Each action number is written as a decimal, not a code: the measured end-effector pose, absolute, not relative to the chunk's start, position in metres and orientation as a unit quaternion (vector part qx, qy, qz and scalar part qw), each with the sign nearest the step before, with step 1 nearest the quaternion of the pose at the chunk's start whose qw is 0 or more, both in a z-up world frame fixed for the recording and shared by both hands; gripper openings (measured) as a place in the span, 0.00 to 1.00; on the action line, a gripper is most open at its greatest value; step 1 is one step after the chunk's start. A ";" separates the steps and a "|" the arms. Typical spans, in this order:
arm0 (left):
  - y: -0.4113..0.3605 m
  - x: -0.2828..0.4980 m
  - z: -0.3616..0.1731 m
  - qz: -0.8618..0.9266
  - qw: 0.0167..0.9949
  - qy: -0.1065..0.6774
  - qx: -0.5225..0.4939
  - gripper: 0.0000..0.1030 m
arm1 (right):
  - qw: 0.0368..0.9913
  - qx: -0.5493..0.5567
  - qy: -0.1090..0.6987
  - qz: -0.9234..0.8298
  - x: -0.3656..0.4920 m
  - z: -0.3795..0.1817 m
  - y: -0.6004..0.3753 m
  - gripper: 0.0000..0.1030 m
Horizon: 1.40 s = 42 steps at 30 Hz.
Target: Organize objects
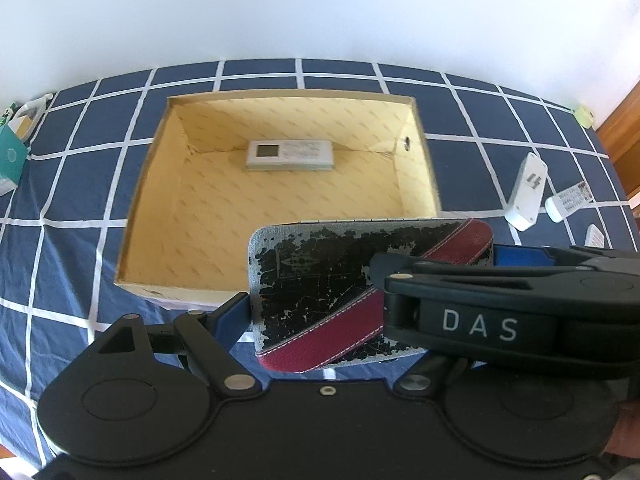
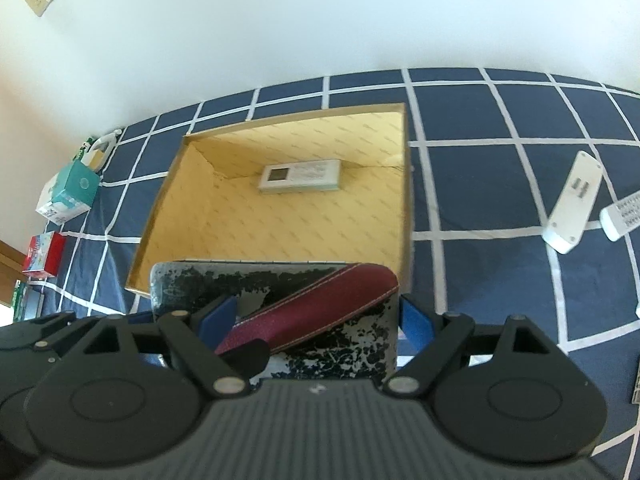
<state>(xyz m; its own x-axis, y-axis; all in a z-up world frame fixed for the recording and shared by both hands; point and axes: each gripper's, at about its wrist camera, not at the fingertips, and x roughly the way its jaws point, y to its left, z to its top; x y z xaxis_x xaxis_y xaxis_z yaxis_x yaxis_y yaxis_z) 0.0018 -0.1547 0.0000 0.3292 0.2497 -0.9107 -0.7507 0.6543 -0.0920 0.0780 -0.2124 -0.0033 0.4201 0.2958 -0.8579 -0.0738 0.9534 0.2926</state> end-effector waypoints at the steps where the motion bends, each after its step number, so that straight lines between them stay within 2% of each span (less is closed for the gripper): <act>1: -0.150 -0.001 0.000 0.324 0.772 0.479 -0.262 0.79 | 0.836 0.104 0.527 0.110 0.080 -0.003 -0.208 0.84; 20: -0.065 0.012 -0.037 0.308 0.756 0.500 -0.288 0.79 | 0.818 0.099 0.559 0.099 0.150 -0.032 -0.163 0.84; 42: 0.022 0.062 -0.141 0.276 0.712 0.559 -0.324 0.79 | 0.761 0.113 0.633 0.082 0.251 -0.142 -0.154 0.84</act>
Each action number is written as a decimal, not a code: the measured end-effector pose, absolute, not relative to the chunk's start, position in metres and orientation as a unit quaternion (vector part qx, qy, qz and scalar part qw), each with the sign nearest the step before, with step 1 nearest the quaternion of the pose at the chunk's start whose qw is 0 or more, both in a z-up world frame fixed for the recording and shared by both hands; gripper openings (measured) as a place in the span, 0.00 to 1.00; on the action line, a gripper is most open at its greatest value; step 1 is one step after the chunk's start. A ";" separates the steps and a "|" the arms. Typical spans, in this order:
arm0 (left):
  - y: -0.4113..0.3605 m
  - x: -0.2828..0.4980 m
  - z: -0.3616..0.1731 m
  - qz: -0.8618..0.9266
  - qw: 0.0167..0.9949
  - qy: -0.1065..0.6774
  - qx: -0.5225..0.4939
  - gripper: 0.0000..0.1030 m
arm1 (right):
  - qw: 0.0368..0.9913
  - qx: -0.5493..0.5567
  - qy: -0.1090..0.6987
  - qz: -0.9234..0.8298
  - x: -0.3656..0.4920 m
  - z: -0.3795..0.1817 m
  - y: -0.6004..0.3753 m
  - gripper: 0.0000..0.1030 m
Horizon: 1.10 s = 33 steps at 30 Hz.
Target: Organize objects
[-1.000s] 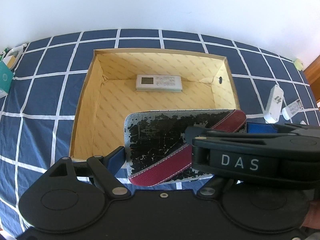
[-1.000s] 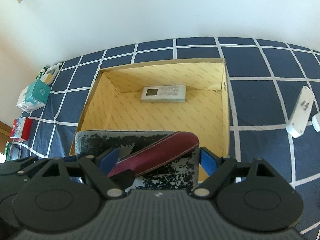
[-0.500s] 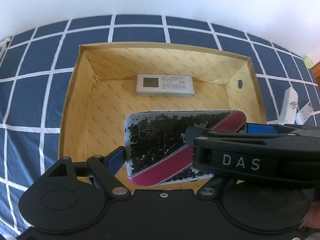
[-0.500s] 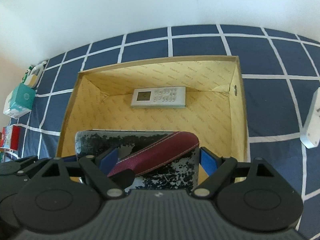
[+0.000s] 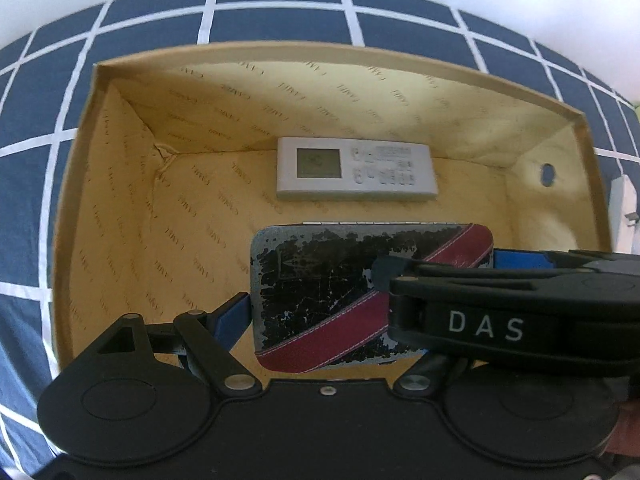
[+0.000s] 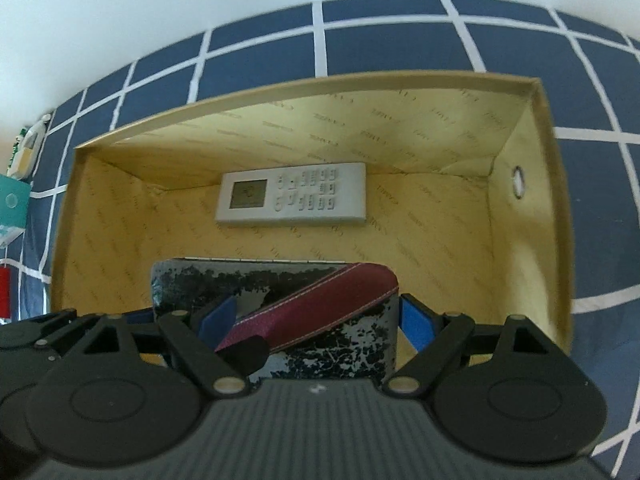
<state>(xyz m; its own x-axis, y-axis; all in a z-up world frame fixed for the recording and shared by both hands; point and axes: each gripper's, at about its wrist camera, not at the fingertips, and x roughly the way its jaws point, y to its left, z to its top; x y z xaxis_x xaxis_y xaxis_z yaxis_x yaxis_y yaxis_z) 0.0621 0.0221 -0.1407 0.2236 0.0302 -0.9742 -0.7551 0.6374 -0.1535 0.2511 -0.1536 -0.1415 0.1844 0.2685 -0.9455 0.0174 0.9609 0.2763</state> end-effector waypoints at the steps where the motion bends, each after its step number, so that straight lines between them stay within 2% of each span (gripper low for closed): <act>1: 0.025 0.064 -0.144 0.275 0.711 0.560 -0.325 0.79 | 0.759 0.113 0.636 0.082 0.254 -0.145 -0.153 0.84; 17: 0.049 0.075 -0.166 0.273 0.706 0.565 -0.330 0.78 | 0.749 0.110 0.650 0.072 0.284 -0.173 -0.151 0.81; 33: 0.040 0.068 -0.146 0.290 0.708 0.560 -0.317 0.79 | 0.752 0.139 0.640 0.073 0.280 -0.159 -0.164 0.81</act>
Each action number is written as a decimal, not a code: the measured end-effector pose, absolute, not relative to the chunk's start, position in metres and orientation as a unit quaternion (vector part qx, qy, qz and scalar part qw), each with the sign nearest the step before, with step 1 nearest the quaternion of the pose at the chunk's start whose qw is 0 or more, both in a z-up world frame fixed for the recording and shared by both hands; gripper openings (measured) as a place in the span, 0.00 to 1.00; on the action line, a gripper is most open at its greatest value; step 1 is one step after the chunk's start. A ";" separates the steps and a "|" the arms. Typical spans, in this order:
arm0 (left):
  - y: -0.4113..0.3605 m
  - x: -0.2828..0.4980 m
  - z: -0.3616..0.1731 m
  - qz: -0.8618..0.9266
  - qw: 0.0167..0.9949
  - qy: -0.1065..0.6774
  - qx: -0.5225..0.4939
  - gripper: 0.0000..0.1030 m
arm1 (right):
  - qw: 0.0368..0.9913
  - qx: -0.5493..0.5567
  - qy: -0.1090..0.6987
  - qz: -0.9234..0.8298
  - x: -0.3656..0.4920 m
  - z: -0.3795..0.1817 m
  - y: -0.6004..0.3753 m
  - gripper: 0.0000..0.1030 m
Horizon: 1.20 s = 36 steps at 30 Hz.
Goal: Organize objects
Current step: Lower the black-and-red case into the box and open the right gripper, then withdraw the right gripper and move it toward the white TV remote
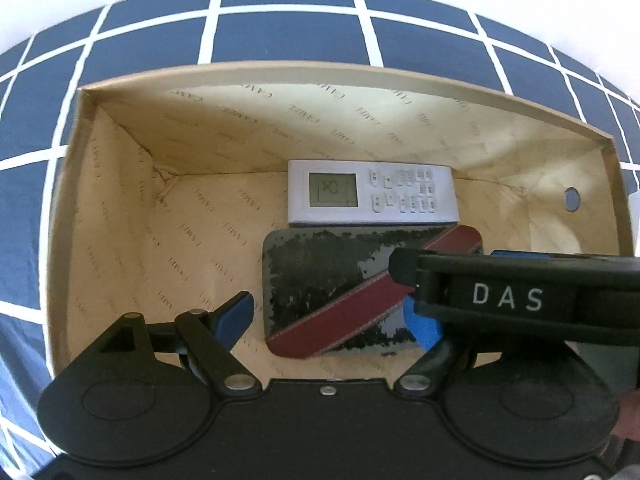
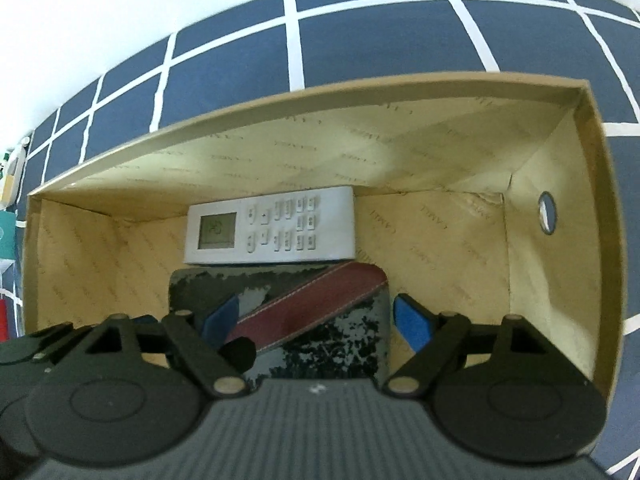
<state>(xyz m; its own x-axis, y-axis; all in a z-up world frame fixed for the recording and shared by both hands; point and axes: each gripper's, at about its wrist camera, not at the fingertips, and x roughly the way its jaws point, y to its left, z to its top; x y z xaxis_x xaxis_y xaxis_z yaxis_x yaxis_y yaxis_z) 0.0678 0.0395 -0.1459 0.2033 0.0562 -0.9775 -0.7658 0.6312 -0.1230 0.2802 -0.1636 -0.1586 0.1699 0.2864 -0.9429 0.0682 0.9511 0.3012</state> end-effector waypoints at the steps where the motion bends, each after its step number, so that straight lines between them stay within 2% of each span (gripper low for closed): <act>1: 0.037 0.067 -0.143 0.292 0.709 0.559 -0.316 0.79 | 0.753 0.136 0.639 0.075 0.279 -0.156 -0.163 0.81; 18: -0.019 0.044 -0.076 0.321 0.726 0.532 -0.295 0.87 | 0.787 0.123 0.597 0.099 0.227 -0.086 -0.175 0.86; 32: -0.090 0.030 -0.030 0.324 0.751 0.509 -0.268 0.93 | 0.821 0.135 0.550 0.073 0.161 -0.036 -0.212 0.98; 36: -0.111 0.026 -0.017 0.325 0.760 0.498 -0.262 0.99 | 0.829 0.130 0.540 0.070 0.142 -0.024 -0.223 1.00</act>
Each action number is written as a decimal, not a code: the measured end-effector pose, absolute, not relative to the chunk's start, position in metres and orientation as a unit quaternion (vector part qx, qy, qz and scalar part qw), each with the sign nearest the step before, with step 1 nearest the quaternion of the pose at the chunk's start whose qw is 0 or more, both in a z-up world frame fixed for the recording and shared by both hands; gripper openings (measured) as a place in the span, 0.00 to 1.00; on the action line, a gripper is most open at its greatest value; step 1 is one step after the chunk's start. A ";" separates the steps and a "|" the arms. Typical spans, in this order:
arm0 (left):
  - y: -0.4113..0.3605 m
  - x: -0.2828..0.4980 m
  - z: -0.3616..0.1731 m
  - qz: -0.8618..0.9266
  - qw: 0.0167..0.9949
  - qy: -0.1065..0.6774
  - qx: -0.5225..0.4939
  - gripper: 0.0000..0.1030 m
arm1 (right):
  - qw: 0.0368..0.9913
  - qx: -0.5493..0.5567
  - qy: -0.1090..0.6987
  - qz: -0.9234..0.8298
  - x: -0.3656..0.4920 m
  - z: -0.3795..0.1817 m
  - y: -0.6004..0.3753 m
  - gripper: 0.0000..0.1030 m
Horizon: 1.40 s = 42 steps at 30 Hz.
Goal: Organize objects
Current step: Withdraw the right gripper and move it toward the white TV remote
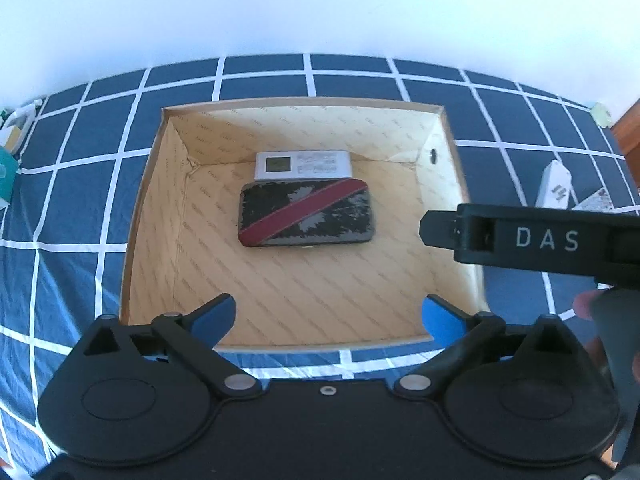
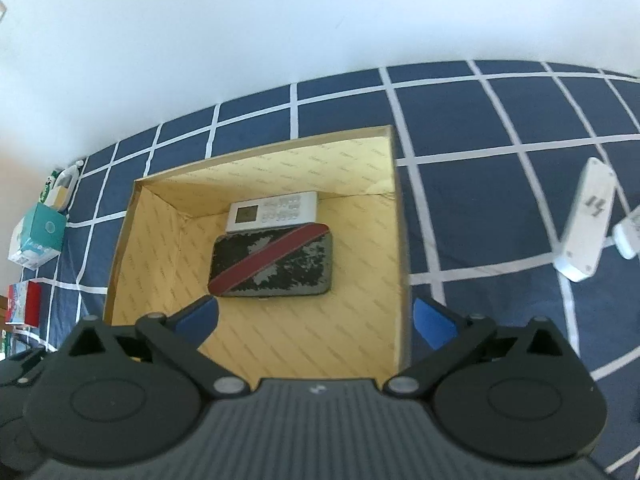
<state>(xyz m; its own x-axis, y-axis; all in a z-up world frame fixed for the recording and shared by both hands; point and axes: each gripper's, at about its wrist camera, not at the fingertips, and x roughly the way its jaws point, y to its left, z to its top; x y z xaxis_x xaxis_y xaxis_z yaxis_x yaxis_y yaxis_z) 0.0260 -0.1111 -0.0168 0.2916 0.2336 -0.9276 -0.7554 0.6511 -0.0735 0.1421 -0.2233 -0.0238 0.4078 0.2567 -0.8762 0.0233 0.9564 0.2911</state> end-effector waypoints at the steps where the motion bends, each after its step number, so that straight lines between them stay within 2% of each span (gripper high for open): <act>1: -0.117 0.026 -0.014 0.325 0.762 0.496 -0.260 1.00 | 0.831 0.128 0.537 0.070 0.137 -0.021 -0.226 1.00; 16: -0.190 0.056 0.003 0.311 0.777 0.495 -0.235 1.00 | 0.844 0.133 0.517 0.054 0.079 0.003 -0.287 1.00; 42: -0.318 0.225 -0.026 0.332 0.760 0.487 -0.275 1.00 | 0.838 0.101 0.534 0.048 0.065 -0.008 -0.520 1.00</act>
